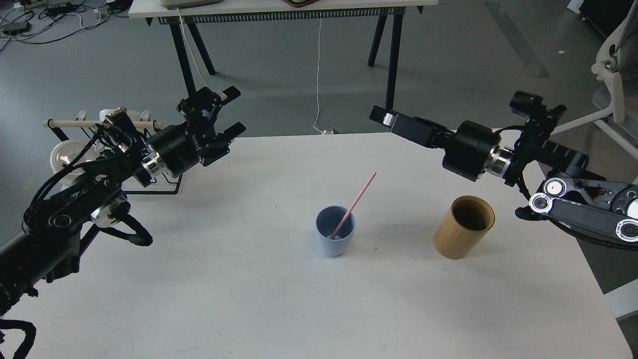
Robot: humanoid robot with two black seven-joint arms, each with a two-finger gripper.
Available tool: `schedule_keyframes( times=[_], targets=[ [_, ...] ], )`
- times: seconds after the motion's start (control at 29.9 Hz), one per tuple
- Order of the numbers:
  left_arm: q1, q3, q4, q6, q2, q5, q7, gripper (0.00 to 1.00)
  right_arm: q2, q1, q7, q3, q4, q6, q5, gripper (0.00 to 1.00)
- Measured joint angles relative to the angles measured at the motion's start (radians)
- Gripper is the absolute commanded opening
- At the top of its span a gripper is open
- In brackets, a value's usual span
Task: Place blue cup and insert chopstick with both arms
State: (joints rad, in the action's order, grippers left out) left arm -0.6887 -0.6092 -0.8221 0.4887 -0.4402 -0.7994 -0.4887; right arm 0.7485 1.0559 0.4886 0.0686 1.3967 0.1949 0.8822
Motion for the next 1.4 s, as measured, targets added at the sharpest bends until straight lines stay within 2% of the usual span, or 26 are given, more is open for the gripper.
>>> schedule_keyframes(
  times=[0.17,0.27,0.33,0.53,0.6,0.8,0.97,1.2,1.4],
  targets=[
    [0.000,-0.003,0.000,0.000,0.001,0.036,0.000,0.98,0.045,-0.075,0.000,0.103,-0.005,-0.006,-0.238,0.99],
    [0.000,-0.003,0.001,0.000,-0.001,0.108,0.000,0.99,0.050,-0.137,0.000,0.144,-0.010,-0.057,-0.443,0.99],
    [0.001,-0.003,0.001,0.000,-0.019,0.159,0.000,0.99,0.050,-0.171,0.000,0.155,-0.021,-0.153,-0.540,0.99],
    [0.002,-0.006,0.038,0.000,-0.057,0.238,0.000,0.99,0.011,-0.243,0.000,0.174,-0.137,-0.586,-0.686,0.99],
    [0.002,-0.007,0.054,0.000,-0.059,0.252,0.000,0.99,-0.023,-0.256,0.000,0.194,-0.188,-0.654,-0.713,0.99],
    [0.020,-0.008,0.061,0.000,-0.062,0.260,0.000,0.99,-0.068,-0.301,0.000,0.282,-0.267,-0.683,-0.776,0.99],
    [0.022,-0.008,0.061,0.000,-0.061,0.261,0.000,0.99,-0.077,-0.318,0.000,0.329,-0.281,-0.684,-0.797,0.99],
    [0.024,-0.009,0.062,0.000,-0.053,0.261,0.000,0.99,-0.171,-0.323,0.000,0.365,-0.303,-0.684,-0.869,0.99],
    [0.024,-0.018,0.063,0.000,-0.052,0.261,0.000,0.99,-0.193,-0.323,0.000,0.386,-0.302,-0.684,-0.869,0.99]
  ],
)
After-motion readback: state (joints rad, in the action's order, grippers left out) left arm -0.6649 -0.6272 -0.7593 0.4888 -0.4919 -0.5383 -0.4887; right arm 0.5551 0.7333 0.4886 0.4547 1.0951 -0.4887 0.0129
